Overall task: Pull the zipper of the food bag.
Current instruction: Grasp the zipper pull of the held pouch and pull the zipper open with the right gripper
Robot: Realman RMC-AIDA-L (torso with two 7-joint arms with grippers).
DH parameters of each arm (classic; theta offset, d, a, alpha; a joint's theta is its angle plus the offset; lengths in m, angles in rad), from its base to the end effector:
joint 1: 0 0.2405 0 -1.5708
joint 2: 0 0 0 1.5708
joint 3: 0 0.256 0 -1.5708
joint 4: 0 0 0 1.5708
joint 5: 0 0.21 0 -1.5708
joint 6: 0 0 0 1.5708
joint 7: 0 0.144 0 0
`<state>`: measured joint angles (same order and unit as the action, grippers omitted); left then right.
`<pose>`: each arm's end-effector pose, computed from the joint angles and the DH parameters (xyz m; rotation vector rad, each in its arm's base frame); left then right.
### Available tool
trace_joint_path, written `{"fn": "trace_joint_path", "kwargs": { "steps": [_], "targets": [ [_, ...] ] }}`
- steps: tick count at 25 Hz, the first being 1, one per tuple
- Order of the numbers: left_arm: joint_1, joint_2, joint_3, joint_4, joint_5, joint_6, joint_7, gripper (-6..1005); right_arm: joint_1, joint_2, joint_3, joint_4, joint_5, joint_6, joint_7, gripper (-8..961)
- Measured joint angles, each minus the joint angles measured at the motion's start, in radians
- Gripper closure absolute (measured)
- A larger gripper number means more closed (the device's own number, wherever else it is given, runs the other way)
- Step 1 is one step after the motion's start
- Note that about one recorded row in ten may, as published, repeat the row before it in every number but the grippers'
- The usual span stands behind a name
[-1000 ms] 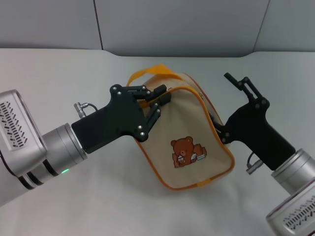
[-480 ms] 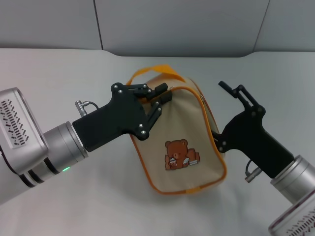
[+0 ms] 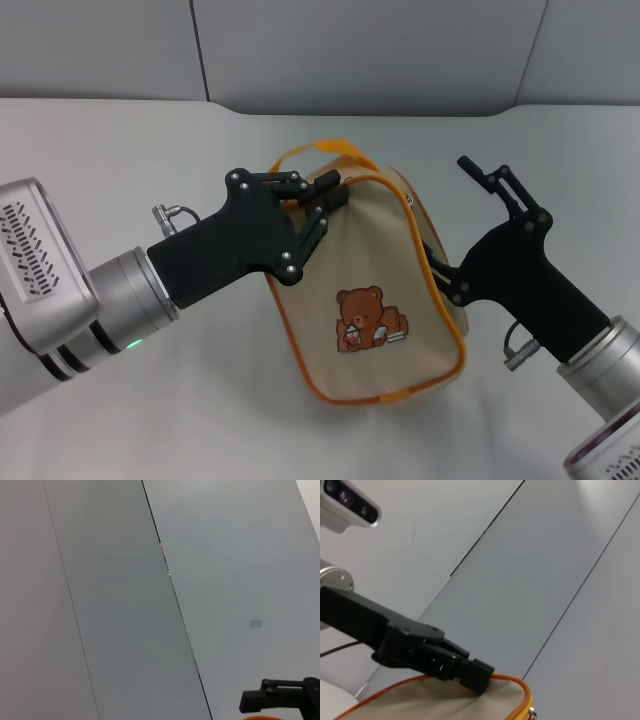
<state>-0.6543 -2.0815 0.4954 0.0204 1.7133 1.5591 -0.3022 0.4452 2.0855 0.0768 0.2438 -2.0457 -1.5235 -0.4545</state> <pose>-0.2206 0.3175 -0.0598 -2.3290 0.1213 -1.0457 0.2481 0.2696 -0.0736 -1.9077 -0.3622 0.7032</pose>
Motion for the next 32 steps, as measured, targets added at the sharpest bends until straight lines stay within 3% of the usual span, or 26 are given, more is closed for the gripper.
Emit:
{"fn": "trace_joint_path", "kwargs": {
  "steps": [12, 18, 22, 29, 32],
  "targets": [
    [-0.001, 0.000, 0.000, -0.001, 0.000, -0.001, 0.000, 918, 0.015, 0.003, -0.009, 0.004, -0.007, 0.016, -0.019, 339],
    [-0.001, 0.000, 0.000, -0.002, 0.000, -0.001, 0.000, 918, 0.015, 0.004, -0.009, 0.004, -0.007, 0.018, -0.029, 552],
    [-0.001, 0.000, 0.000, -0.001, 0.000, -0.001, 0.000, 917, 0.015, 0.004, -0.009, 0.002, -0.007, 0.019, -0.030, 793],
    [-0.001, 0.000, 0.000, -0.001, 0.000, -0.001, 0.000, 919, 0.009, 0.004, -0.009, 0.003, -0.007, 0.019, -0.057, 951],
    [0.001, 0.000, -0.001, -0.001, 0.000, -0.001, 0.000, 922, 0.005, 0.004, -0.009, 0.006, -0.007, 0.019, -0.066, 948]
  ]
}}
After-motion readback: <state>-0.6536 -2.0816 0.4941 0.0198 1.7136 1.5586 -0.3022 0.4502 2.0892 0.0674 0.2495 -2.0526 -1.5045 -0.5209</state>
